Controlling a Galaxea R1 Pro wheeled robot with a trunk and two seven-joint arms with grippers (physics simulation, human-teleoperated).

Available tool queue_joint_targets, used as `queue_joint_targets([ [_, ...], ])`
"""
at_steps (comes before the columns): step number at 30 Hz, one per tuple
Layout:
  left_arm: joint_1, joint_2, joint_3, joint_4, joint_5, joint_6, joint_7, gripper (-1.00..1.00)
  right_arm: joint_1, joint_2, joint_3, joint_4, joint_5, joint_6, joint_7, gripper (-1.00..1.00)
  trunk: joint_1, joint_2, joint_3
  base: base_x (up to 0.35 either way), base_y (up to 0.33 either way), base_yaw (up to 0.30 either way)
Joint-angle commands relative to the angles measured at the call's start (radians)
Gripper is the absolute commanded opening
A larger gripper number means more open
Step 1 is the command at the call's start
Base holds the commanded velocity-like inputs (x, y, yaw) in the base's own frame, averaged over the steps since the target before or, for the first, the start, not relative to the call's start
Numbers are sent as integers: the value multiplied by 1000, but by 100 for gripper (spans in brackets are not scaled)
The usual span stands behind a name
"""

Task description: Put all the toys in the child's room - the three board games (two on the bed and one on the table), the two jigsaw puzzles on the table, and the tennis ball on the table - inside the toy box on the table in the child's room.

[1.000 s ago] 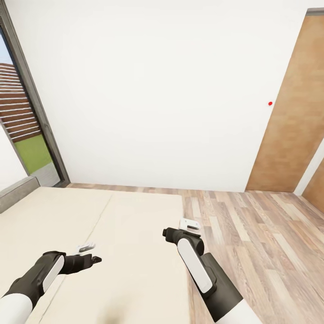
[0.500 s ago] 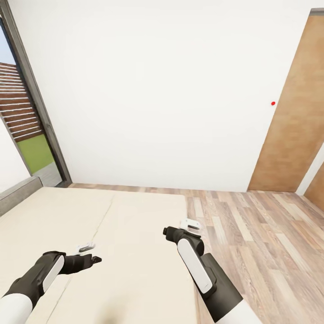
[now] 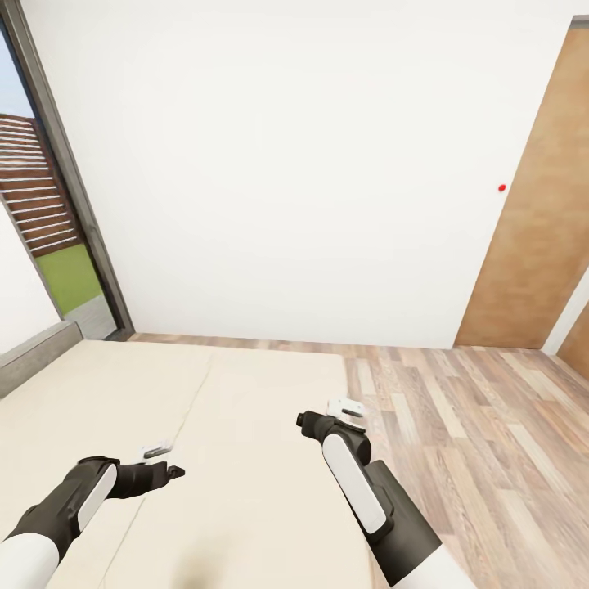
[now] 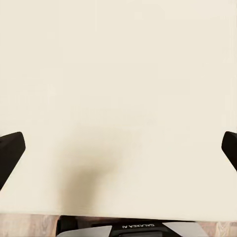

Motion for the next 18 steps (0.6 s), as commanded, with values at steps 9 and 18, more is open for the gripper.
queue_joint_targets([
  [9, -1, 2, -3, -1, 4, 4, 0, 100, -1, 0, 1, -1, -9, 2, -9, 100, 1, -2, -2, 0, 168, 0],
  [18, -1, 8, -3, -1, 4, 3, 0, 100, -1, 0, 0, 1, -9, 2, -9, 100, 1, -2, -2, 0, 171, 0],
])
